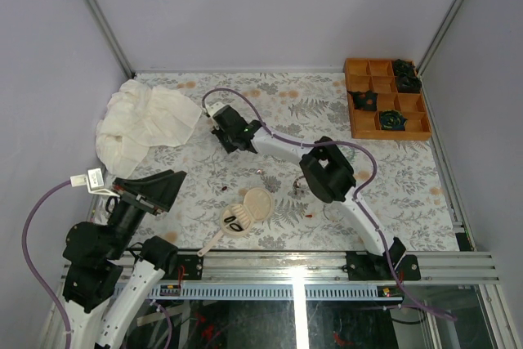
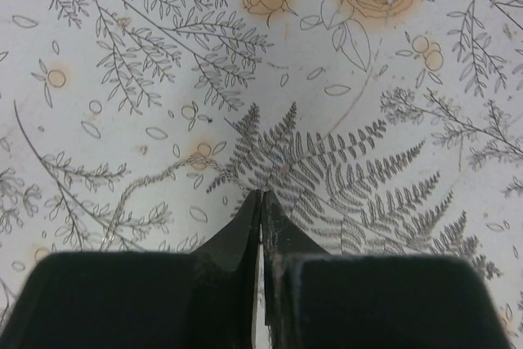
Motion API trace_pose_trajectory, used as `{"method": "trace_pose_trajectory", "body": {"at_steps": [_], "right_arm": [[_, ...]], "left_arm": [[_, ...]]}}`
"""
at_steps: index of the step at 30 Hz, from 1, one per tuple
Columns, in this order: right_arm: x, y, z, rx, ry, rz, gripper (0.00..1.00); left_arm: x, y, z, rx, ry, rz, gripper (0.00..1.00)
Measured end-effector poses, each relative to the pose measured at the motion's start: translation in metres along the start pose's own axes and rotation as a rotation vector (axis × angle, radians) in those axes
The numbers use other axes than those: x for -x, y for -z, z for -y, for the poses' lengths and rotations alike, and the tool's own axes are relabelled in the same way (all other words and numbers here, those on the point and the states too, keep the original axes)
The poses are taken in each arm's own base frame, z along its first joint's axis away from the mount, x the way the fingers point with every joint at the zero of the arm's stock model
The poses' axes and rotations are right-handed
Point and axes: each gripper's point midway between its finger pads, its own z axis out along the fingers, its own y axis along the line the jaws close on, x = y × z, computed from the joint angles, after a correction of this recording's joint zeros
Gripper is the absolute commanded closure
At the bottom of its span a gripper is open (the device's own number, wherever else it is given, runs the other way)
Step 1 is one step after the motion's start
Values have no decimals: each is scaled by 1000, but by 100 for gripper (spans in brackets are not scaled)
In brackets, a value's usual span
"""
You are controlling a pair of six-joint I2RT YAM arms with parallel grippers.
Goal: Organize the mixed jewelry
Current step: Pick up the jewelry from the center of the board.
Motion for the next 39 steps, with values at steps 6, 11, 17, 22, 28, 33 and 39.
{"method": "trace_pose_trajectory", "body": {"at_steps": [6, 11, 17, 22, 28, 33, 39], "right_arm": [[9, 27, 2, 2, -1, 17, 100], [26, 52, 3, 9, -6, 55, 100], [45, 78, 3, 24, -11, 98, 100], [63, 106, 1, 48, -15, 140, 100], [89, 152, -1, 84, -23, 197, 100], [110, 189, -3, 110, -33, 253, 100], [116, 216, -3, 130, -40, 265, 100]], "left_arm": [[-2, 0, -3, 3, 5, -2, 1], [-4, 0, -5, 7, 6, -6, 2], [-8, -1, -9, 15, 6, -9, 2], [-11, -2, -15, 29, 6, -12, 3], [-13, -3, -20, 41, 6, -14, 4], [-15, -3, -22, 48, 6, -19, 5], [-21, -5, -30, 68, 7, -35, 5]]}}
